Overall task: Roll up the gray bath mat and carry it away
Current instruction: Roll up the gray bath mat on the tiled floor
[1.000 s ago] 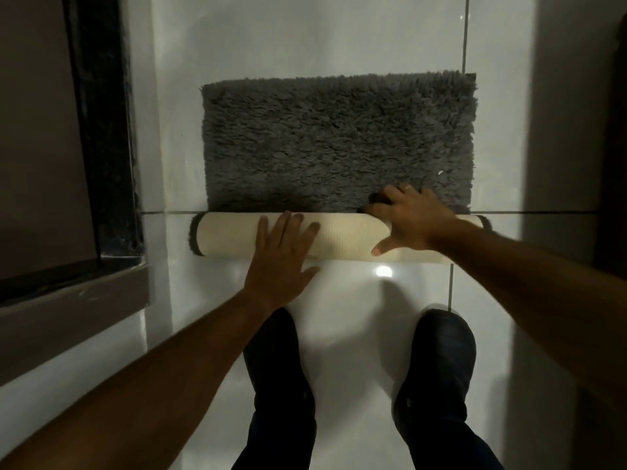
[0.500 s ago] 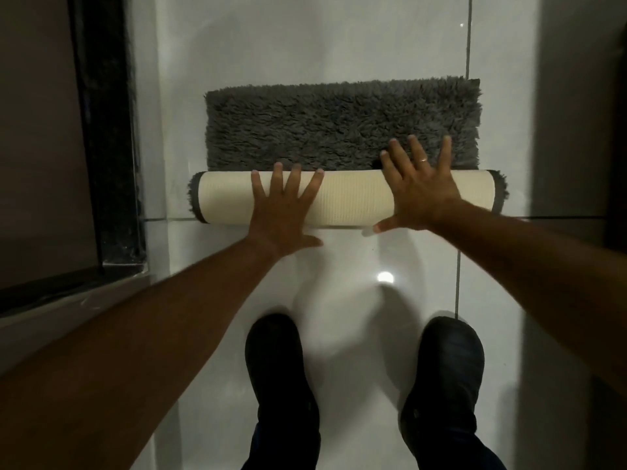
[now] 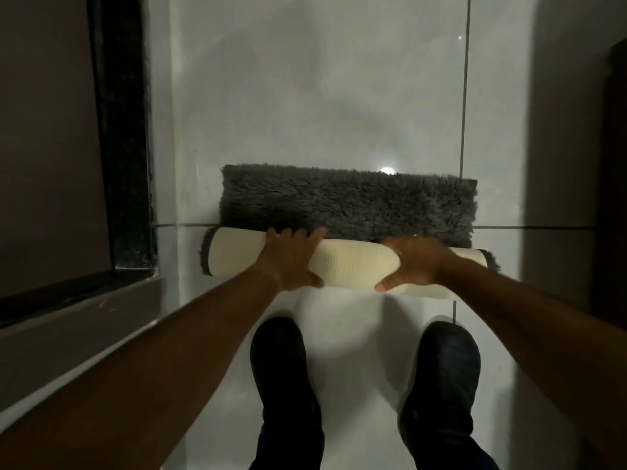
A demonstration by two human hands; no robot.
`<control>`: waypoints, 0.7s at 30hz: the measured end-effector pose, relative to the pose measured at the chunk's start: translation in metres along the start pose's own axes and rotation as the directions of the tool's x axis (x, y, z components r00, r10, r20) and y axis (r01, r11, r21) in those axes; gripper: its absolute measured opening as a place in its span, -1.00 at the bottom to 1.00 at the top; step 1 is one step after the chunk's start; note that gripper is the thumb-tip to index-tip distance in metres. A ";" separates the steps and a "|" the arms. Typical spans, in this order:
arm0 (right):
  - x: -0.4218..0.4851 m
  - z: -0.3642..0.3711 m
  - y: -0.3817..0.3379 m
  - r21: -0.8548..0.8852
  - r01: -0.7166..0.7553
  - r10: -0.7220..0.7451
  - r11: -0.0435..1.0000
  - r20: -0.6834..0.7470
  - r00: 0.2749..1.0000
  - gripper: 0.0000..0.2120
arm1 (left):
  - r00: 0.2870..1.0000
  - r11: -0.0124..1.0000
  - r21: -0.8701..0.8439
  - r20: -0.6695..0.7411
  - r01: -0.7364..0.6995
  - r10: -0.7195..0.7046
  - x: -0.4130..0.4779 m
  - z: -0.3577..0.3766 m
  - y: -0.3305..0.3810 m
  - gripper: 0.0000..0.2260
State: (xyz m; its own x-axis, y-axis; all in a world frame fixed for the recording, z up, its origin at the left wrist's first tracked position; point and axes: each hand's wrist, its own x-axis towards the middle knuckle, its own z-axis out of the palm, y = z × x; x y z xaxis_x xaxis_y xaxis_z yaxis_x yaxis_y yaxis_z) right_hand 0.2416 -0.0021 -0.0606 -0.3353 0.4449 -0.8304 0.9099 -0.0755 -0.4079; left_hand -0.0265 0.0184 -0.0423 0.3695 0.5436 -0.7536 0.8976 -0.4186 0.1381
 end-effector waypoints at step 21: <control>0.055 -0.071 -0.004 -0.328 -0.083 -0.061 0.941 -0.404 0.913 0.17 | 0.930 0.987 0.162 -0.365 0.020 0.042 0.044 -0.040 -0.025 0.16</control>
State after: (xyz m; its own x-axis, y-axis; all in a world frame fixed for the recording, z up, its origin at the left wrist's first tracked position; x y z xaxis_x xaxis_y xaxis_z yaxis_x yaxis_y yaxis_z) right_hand 0.2370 0.0861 -0.0783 -0.2627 0.7710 -0.5802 0.9641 0.1848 -0.1909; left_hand -0.0231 0.0826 -0.0534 0.4687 0.7540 -0.4603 0.8539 -0.5202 0.0173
